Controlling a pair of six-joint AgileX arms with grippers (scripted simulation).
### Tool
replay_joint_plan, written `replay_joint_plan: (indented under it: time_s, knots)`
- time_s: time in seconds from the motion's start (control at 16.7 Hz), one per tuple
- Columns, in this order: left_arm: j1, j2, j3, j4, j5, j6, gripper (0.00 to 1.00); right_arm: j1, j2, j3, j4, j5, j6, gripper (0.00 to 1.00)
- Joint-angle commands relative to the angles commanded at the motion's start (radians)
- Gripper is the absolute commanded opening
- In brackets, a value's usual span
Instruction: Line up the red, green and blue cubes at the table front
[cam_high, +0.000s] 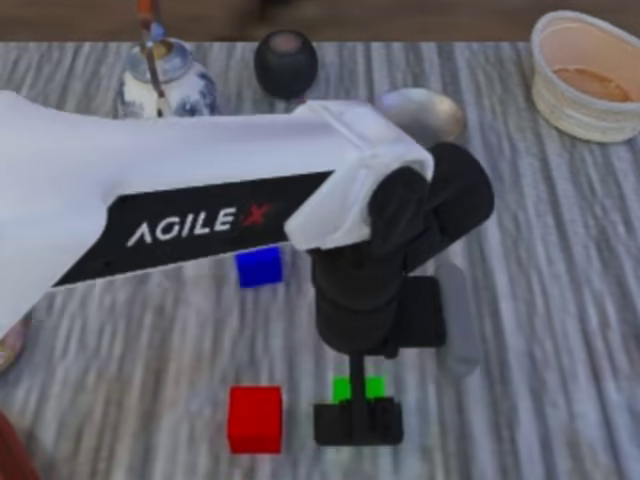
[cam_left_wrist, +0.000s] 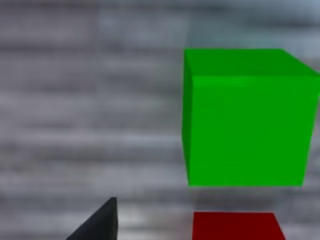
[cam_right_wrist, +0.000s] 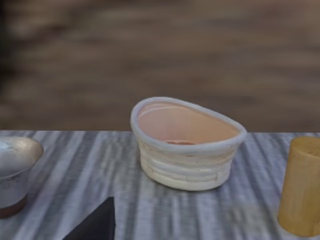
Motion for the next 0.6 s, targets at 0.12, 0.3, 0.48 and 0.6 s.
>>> replay_joint_plan:
  time_s: [0.12, 0.3, 0.48, 0.6]
  knots:
    - [0.005, -0.017, 0.024, -0.032, 0.000, -0.002, 1.00, 0.000, 0.000, 0.000, 0.000, 0.000, 0.000, 1.00]
    - [0.006, -0.018, 0.025, -0.033, 0.000, -0.003, 1.00, 0.000, 0.000, 0.000, 0.000, 0.000, 0.000, 1.00]
    - [0.005, -0.010, 0.028, -0.033, 0.000, -0.015, 1.00, 0.000, 0.000, 0.000, 0.000, 0.000, 0.000, 1.00]
    - [0.022, 0.009, 0.052, -0.041, -0.001, -0.069, 1.00, 0.000, 0.000, 0.000, 0.000, 0.000, 0.000, 1.00]
